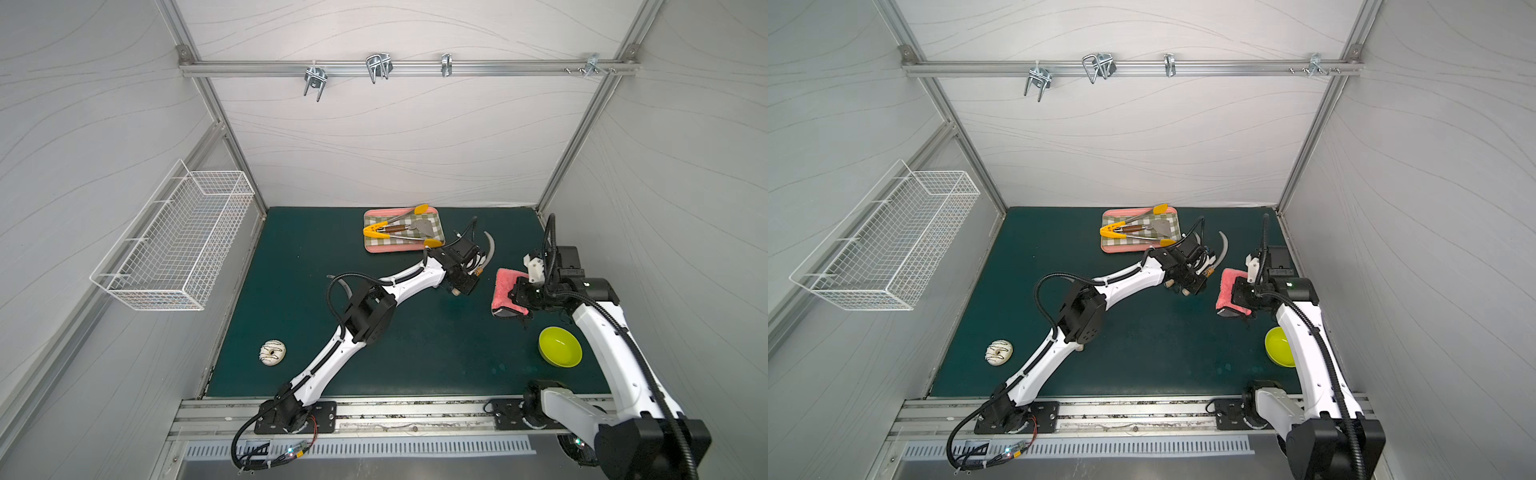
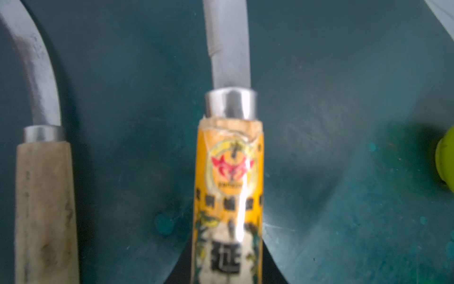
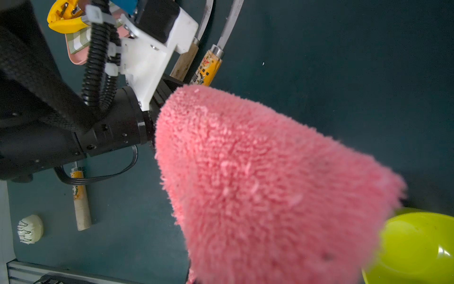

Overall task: Wipe small sickles with rags
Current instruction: Place the small sickle at the center of the board.

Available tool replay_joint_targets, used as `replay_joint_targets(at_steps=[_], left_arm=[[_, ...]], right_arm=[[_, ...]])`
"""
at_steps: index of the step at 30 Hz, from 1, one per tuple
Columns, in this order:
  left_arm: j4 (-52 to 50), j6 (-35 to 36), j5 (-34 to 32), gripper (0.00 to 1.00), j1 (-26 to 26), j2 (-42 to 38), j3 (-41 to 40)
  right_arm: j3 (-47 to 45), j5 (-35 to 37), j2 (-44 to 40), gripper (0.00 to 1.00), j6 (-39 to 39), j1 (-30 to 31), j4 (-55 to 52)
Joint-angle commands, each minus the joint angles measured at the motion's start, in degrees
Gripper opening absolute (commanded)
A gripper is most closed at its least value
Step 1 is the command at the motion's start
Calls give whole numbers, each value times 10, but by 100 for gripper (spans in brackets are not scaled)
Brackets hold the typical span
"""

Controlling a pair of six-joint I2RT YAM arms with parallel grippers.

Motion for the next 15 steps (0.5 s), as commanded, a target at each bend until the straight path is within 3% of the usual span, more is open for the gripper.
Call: replay_joint_targets(at_steps=[1, 15], left_arm=[[4, -2, -9, 6, 7, 17, 38], [-14, -16, -25, 29, 16, 48, 69]], right_arm=[[-3, -12, 1, 3, -8, -3, 6], [-4, -24, 5, 6, -10, -3, 7]])
